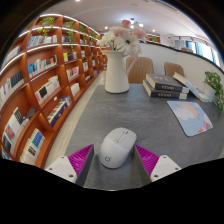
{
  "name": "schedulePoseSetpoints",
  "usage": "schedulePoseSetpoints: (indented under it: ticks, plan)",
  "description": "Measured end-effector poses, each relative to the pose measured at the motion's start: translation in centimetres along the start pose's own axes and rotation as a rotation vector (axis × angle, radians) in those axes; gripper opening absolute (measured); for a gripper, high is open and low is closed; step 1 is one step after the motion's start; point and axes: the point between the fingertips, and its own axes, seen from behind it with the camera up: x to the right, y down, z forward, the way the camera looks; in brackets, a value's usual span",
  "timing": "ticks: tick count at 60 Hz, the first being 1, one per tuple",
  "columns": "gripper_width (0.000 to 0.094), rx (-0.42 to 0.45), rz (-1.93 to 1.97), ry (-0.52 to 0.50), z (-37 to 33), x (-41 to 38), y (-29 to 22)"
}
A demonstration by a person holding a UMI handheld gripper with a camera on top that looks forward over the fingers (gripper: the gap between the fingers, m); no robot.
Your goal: Arrange mouse
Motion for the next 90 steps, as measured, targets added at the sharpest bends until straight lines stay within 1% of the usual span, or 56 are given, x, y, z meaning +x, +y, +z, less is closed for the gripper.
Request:
schedulePoseSetpoints:
  ticks: [5, 10, 13, 17, 25, 29, 33, 35, 42, 45, 48, 53, 57, 64, 69, 70, 73, 76, 77, 79, 83, 84, 85, 86, 90]
  plan:
    - [0.0796, 0.000, -0.011, -0.002, 1.6, -0.6, -1.0]
    - [0.0759, -0.010, -0.022, -0.002, 2.9, -1.0, -1.9]
    - [0.0692, -0.016, -0.023, 0.012, 3.5, -0.8, -2.2]
    - [0.0547, -0.028, -0.043, 0.040, 3.8, -0.4, -2.2]
    - [0.0489, -0.074, -0.052, 0.032, 3.9, -0.3, -2.0]
    - [0.0421, -0.109, -0.058, 0.012, 3.9, -0.3, -1.9]
    - [0.0350, -0.126, -0.054, 0.003, 4.0, -0.2, -1.9]
    - [0.0334, -0.136, -0.053, -0.003, 4.0, -0.2, -1.9]
    - [0.0335, -0.180, -0.053, -0.042, 3.5, -0.3, -2.4]
    - [0.0334, -0.158, -0.044, -0.064, 2.6, -0.2, -4.2]
    - [0.0335, -0.089, -0.038, -0.102, 0.8, -0.4, -7.6]
    - [0.0335, 0.030, -0.050, -0.116, -2.6, 1.5, -14.4]
    - [0.0335, 0.140, -0.072, -0.100, -5.7, 4.3, -20.3]
    - [0.0334, 0.295, -0.097, -0.058, -11.4, 10.5, -30.0]
    - [0.0333, 0.397, -0.108, -0.022, -14.8, 15.6, -34.2]
    - [0.0332, 0.409, -0.108, -0.015, -15.1, 16.9, -35.3]
    - [0.0331, 0.448, -0.093, 0.003, -16.0, 20.7, -36.8]
    - [0.0331, 0.461, -0.054, 0.005, -15.8, 24.1, -37.1]
    - [0.0330, 0.461, -0.046, 0.011, -15.6, 25.1, -36.2]
    - [0.0330, 0.436, -0.037, 0.030, -14.6, 27.5, -35.9]
    - [0.0331, 0.366, -0.047, 0.077, -12.1, 31.6, -33.5]
    - [0.0331, 0.346, -0.042, 0.079, -11.4, 32.4, -32.7]
    - [0.0331, 0.329, -0.034, 0.077, -10.2, 33.0, -30.6]
    - [0.0331, 0.307, -0.032, 0.075, -9.7, 33.7, -30.6]
    - [0.0331, 0.224, -0.043, 0.095, -6.7, 36.0, -27.3]
